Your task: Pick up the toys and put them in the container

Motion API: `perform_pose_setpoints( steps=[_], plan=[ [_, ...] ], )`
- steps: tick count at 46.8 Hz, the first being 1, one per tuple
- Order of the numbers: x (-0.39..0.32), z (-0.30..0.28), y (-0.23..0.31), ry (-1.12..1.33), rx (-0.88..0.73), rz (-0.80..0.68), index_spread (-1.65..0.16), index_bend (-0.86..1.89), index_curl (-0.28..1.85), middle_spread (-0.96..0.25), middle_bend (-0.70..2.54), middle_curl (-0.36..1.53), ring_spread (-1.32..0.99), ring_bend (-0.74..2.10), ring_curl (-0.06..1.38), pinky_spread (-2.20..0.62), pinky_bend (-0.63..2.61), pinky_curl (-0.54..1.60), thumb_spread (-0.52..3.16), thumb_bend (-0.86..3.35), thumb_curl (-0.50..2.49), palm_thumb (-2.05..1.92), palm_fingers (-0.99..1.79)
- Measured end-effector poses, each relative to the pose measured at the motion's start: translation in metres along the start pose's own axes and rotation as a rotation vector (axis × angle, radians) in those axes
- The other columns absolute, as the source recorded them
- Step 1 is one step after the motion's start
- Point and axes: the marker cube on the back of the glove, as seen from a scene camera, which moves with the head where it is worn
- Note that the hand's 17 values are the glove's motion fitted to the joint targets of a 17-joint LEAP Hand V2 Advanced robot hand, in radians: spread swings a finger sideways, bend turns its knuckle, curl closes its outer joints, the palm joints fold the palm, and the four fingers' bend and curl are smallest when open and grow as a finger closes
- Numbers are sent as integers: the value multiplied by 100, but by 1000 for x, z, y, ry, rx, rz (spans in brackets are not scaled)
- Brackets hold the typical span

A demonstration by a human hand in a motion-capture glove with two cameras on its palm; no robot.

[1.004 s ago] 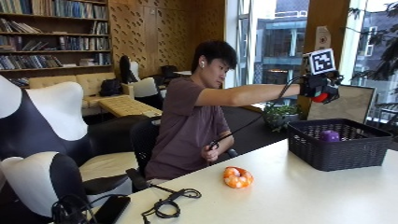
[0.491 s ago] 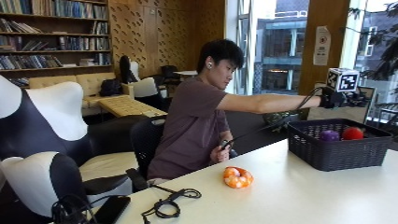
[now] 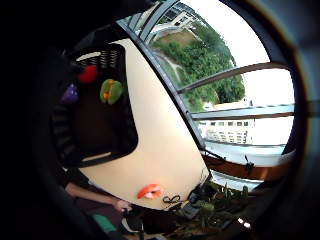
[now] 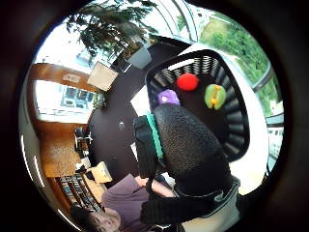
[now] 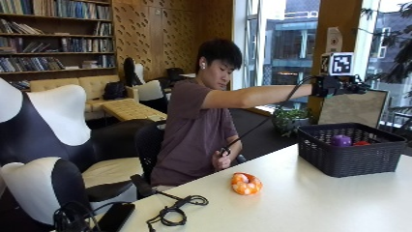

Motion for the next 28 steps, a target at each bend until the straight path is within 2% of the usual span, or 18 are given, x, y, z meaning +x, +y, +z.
perform_pose_setpoints(
  steps=[5, 9, 13, 16, 21, 25, 26, 28],
  plan=[
    [24, -21, 54, 30, -15, 71, -30, 10, 35, -9, 11, 28, -1, 16, 29, 3, 60, 32, 129, -8, 37, -13, -28],
    [50, -29, 97, 45, -20, 244, -29, 11, 33, -9, 11, 26, 0, 17, 29, 3, 59, 32, 131, -8, 32, -12, -27],
    [80, -34, 163, 20, -30, 132, -29, 10, 31, -8, 11, 25, 0, 18, 29, 3, 58, 32, 131, -7, 29, -12, -25],
    [101, -32, 206, 13, -54, 157, -29, 9, 29, -8, 12, 25, 1, 19, 29, 4, 59, 33, 131, -7, 27, -11, -23],
    [138, -10, 275, 55, -119, 252, -28, 9, 27, -8, 12, 24, 1, 20, 30, 4, 60, 33, 131, -7, 23, -12, -22],
    [175, 24, 318, 160, -161, 429, -28, 10, 25, -8, 13, 24, 1, 20, 30, 4, 60, 34, 131, -7, 21, -12, -22],
    [182, 33, 328, 165, -169, 424, -28, 10, 25, -8, 12, 23, 2, 19, 30, 5, 61, 34, 131, -7, 21, -12, -22],
    [190, 57, 351, 170, -190, 299, -28, 10, 24, -9, 12, 23, 1, 19, 30, 5, 62, 35, 130, -8, 20, -13, -21]
  ],
)
